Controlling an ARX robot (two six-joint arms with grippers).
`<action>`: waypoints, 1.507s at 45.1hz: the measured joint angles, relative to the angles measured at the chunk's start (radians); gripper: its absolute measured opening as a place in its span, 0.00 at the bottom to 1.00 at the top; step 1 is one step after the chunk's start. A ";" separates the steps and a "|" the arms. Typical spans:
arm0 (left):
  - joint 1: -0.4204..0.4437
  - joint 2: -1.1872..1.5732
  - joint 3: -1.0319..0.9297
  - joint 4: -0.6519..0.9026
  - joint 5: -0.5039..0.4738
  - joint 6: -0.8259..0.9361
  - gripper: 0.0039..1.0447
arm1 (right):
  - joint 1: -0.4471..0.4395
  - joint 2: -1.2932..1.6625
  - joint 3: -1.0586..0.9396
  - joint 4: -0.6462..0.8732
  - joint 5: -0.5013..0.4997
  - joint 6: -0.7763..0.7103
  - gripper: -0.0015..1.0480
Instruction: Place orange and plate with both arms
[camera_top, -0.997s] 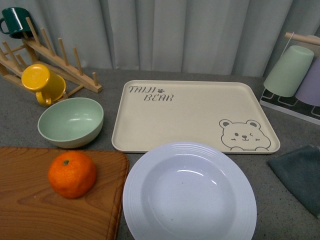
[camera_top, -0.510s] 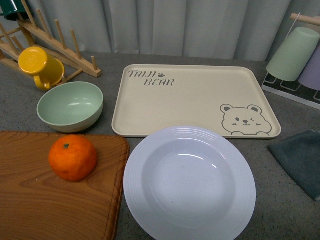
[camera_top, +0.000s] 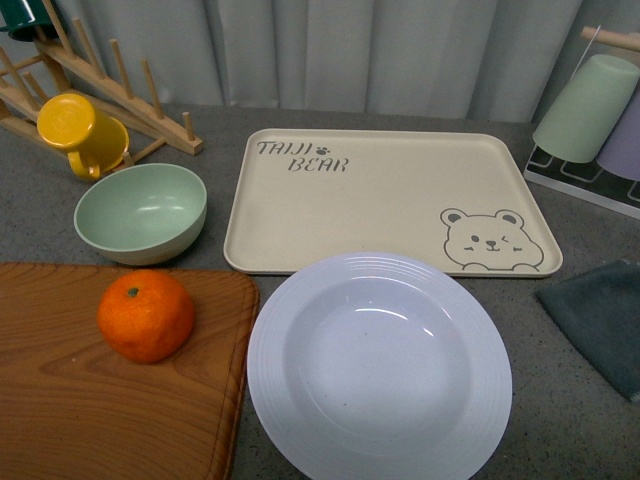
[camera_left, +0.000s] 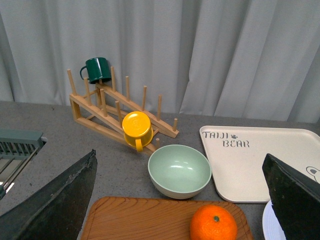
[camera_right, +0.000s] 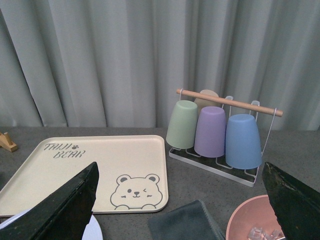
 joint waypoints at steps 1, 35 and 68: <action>0.000 0.000 0.000 0.000 0.000 0.000 0.94 | 0.000 0.000 0.000 0.000 0.000 0.000 0.91; 0.000 0.000 0.000 0.000 0.000 0.000 0.94 | 0.000 0.000 0.000 0.000 0.000 0.000 0.91; -0.071 0.602 0.123 0.235 -0.386 -0.242 0.94 | 0.000 0.000 0.000 0.000 0.000 0.000 0.91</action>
